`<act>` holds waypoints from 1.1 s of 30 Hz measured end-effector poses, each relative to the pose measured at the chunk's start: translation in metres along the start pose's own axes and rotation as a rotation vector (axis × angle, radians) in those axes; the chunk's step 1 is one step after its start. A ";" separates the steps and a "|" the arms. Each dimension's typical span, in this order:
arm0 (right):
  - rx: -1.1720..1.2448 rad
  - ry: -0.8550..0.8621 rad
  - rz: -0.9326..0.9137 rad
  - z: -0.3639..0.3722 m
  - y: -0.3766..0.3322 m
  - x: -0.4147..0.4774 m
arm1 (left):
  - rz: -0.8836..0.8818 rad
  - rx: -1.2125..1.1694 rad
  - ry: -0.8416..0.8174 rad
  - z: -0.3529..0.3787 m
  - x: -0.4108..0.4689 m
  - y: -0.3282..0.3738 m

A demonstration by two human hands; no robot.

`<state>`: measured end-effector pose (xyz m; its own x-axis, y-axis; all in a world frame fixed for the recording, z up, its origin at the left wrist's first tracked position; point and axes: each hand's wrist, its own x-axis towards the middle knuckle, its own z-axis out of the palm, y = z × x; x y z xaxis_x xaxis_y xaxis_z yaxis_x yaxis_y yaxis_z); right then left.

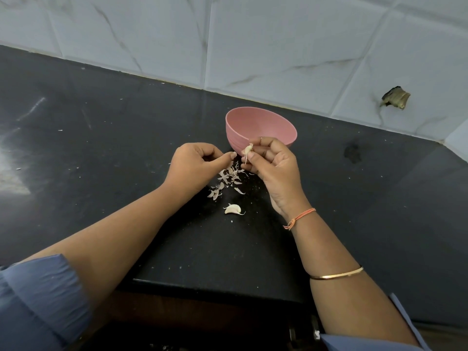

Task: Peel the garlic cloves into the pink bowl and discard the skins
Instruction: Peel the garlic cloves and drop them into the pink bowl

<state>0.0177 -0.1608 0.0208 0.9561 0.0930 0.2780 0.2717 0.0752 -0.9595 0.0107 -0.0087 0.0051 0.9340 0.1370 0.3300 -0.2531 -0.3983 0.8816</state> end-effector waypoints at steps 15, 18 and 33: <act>-0.115 -0.070 -0.053 -0.002 0.003 0.000 | 0.021 -0.044 -0.128 0.001 -0.003 0.002; -0.137 -0.098 -0.060 -0.002 0.004 0.000 | 0.036 -0.048 -0.118 0.000 -0.003 0.003; -0.230 -0.085 0.005 -0.002 0.004 -0.002 | 0.117 0.112 -0.063 -0.001 -0.003 0.001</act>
<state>0.0171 -0.1626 0.0161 0.9476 0.1764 0.2664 0.2937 -0.1525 -0.9437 0.0077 -0.0088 0.0056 0.9145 0.0281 0.4035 -0.3347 -0.5074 0.7940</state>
